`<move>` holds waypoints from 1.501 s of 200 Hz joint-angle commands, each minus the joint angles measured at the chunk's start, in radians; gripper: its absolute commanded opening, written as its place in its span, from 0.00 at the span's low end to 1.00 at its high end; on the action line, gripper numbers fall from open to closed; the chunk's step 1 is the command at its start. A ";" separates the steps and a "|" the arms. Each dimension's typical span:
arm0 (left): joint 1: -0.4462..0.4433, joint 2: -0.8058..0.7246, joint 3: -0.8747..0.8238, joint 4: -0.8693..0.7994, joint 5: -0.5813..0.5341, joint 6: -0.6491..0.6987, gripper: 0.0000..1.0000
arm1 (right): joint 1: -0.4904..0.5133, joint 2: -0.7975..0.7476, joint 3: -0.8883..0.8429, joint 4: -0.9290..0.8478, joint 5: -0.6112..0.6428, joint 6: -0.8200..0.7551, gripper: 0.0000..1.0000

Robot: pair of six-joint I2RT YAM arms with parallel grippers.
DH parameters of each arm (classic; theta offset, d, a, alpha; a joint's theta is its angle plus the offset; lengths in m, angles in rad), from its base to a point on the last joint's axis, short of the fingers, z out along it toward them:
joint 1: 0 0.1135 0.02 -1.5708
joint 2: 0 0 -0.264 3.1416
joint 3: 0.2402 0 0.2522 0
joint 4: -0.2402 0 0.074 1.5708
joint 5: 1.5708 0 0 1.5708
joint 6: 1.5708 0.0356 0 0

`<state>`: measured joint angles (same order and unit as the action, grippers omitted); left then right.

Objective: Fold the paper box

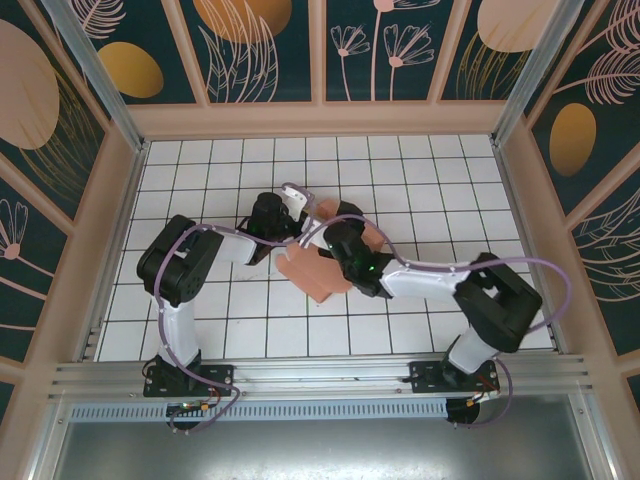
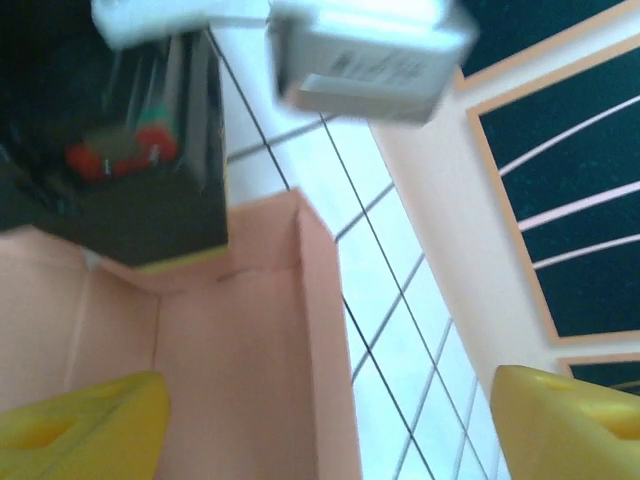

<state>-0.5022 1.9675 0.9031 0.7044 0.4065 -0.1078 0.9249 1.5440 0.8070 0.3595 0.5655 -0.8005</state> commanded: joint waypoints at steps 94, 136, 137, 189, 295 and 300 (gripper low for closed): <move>-0.001 -0.068 -0.062 0.040 -0.042 0.040 0.03 | -0.263 -0.394 -0.068 -0.062 -0.442 0.940 0.84; -0.028 -0.108 -0.146 0.122 -0.084 0.110 0.00 | -0.407 -0.190 0.160 -0.324 -0.719 1.216 0.80; -0.029 -0.109 -0.148 0.125 -0.084 0.110 0.00 | -0.408 -0.183 0.165 -0.329 -0.725 1.218 0.80; -0.034 -0.130 -0.220 0.189 -0.148 0.113 0.00 | -0.502 0.058 0.327 -0.467 -1.092 1.191 0.80; -0.065 -0.064 -0.366 0.474 -0.235 0.042 0.00 | -0.496 0.249 0.374 -0.387 -1.140 1.316 0.80; -0.065 -0.062 -0.373 0.482 -0.235 0.041 0.00 | -0.494 0.265 0.386 -0.391 -1.152 1.310 0.79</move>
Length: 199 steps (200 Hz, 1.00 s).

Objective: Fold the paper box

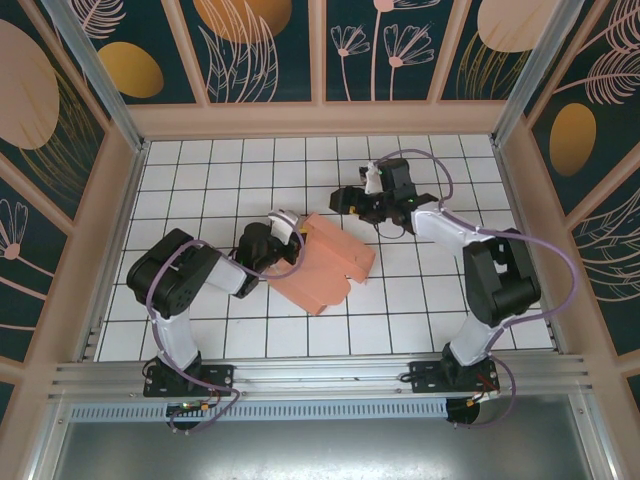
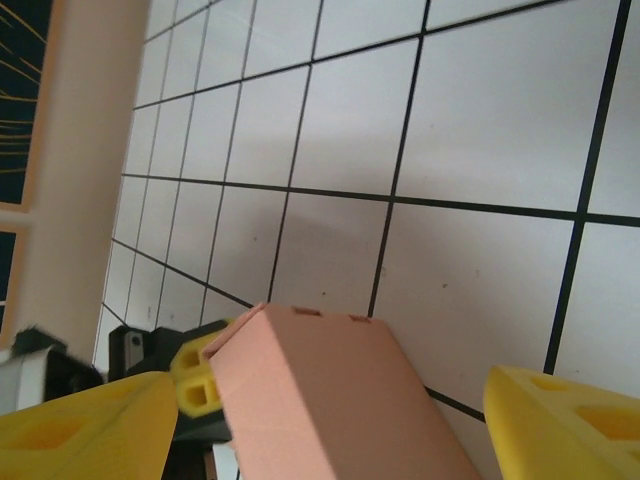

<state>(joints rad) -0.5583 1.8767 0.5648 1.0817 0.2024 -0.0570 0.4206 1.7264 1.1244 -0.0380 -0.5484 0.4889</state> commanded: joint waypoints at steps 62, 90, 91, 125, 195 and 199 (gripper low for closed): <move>-0.009 0.066 -0.028 0.085 -0.020 0.023 0.01 | 0.046 0.217 0.185 -0.025 -0.122 -0.030 0.78; -0.008 0.087 -0.007 0.058 -0.023 0.031 0.02 | 0.049 0.252 0.202 -0.036 -0.182 -0.054 0.76; -0.009 0.087 -0.007 0.057 -0.023 0.032 0.02 | 0.048 0.252 0.202 -0.037 -0.183 -0.056 0.76; -0.009 0.096 0.012 0.045 -0.023 0.037 0.03 | 0.049 0.281 0.197 -0.070 -0.210 -0.093 0.66; -0.009 0.120 0.069 -0.018 0.011 0.035 0.15 | 0.051 0.294 0.188 -0.144 -0.186 -0.174 0.53; -0.009 0.120 0.070 -0.020 0.012 0.034 0.16 | 0.051 0.295 0.188 -0.149 -0.184 -0.178 0.53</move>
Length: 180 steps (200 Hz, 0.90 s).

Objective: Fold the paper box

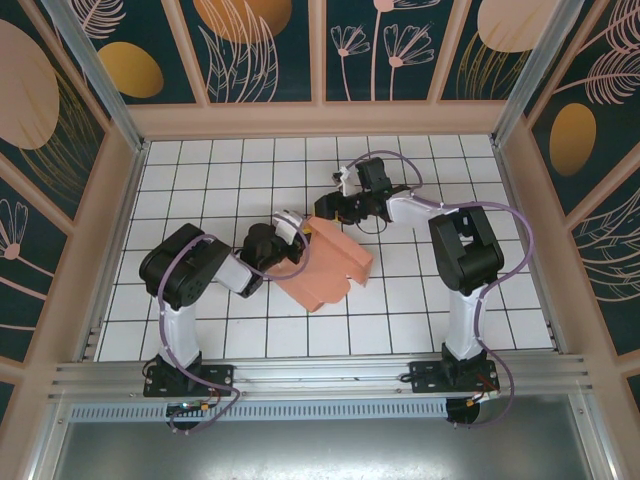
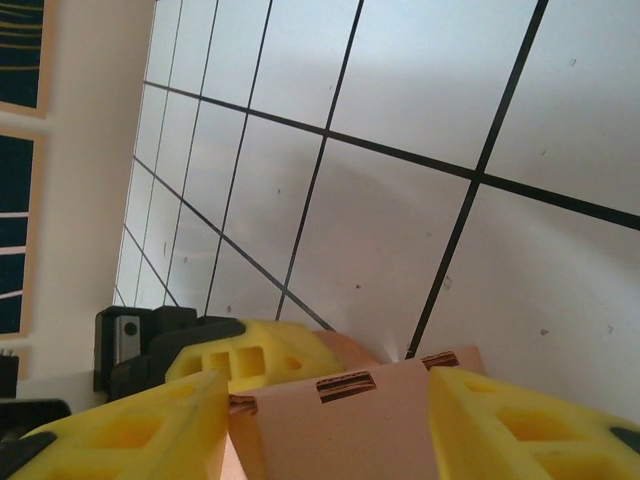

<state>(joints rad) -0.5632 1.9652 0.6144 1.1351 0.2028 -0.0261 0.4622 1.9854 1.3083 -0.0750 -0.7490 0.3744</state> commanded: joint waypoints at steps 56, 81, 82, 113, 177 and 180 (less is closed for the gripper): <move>-0.004 0.029 0.018 -0.077 0.007 0.003 0.18 | 0.016 0.040 0.002 -0.133 0.027 -0.086 0.52; -0.004 0.023 0.026 -0.073 -0.002 -0.003 0.18 | 0.019 0.041 -0.003 -0.122 0.003 -0.079 0.52; -0.004 0.023 0.027 -0.073 -0.003 -0.004 0.18 | 0.018 0.042 -0.004 -0.122 0.001 -0.078 0.52; -0.004 0.025 0.049 -0.066 -0.016 -0.019 0.20 | 0.018 0.041 -0.019 -0.096 -0.038 -0.060 0.52; -0.005 0.034 0.070 -0.046 0.000 -0.067 0.23 | 0.020 0.043 -0.032 -0.075 -0.072 -0.045 0.52; -0.004 0.035 0.071 -0.046 0.000 -0.071 0.23 | 0.020 0.044 -0.033 -0.074 -0.073 -0.045 0.52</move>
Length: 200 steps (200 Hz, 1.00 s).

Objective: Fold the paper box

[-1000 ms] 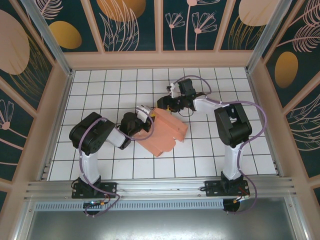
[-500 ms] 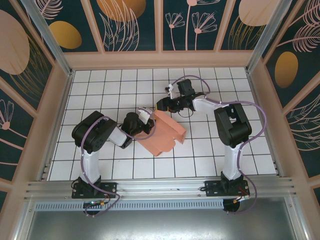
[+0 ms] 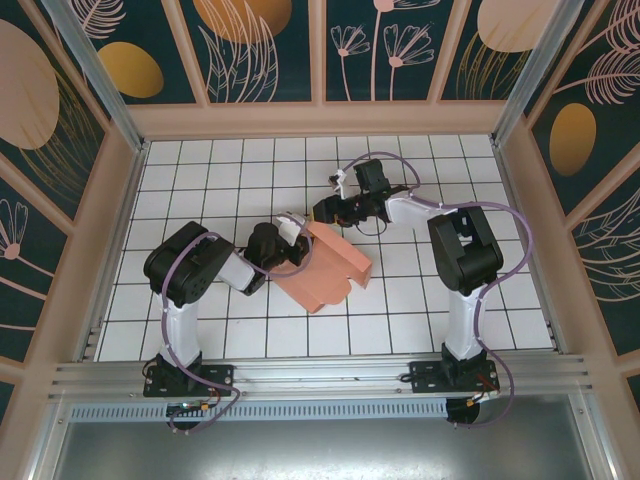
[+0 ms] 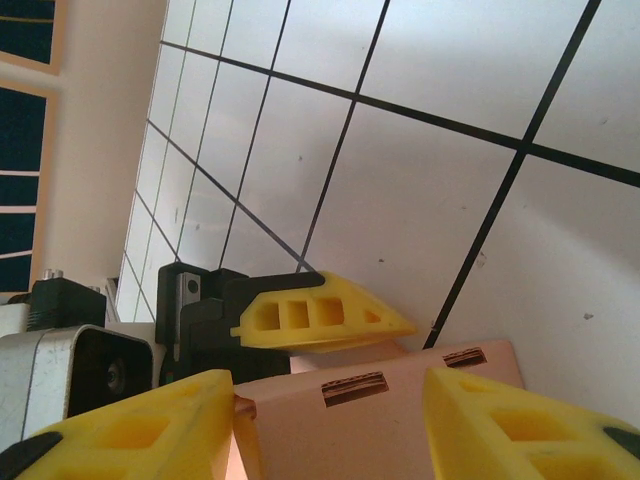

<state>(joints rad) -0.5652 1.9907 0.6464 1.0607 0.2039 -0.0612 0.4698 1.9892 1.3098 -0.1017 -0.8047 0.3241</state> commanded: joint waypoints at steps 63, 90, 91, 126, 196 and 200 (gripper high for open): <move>-0.003 0.025 0.091 -0.024 0.018 -0.071 0.10 | 0.013 0.053 -0.030 -0.043 -0.051 0.012 0.52; -0.002 0.029 0.086 -0.027 0.025 -0.074 0.02 | 0.012 0.048 -0.027 -0.035 -0.055 0.021 0.52; -0.002 0.029 0.086 -0.028 0.025 -0.074 0.02 | 0.012 0.047 -0.027 -0.035 -0.056 0.021 0.52; -0.002 0.021 0.085 -0.040 0.017 -0.080 0.00 | 0.011 0.042 -0.009 -0.032 -0.054 0.025 0.56; -0.002 -0.001 0.077 -0.006 0.022 -0.195 0.00 | -0.054 -0.150 -0.023 0.042 0.133 0.067 0.85; -0.001 -0.004 0.081 -0.015 0.025 -0.198 0.00 | -0.062 -0.171 -0.038 0.059 0.148 0.075 0.85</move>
<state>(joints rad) -0.5743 2.0022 0.7124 1.0214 0.2234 -0.1921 0.4526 1.9732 1.3025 -0.1055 -0.7544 0.3702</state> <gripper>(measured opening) 0.077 0.840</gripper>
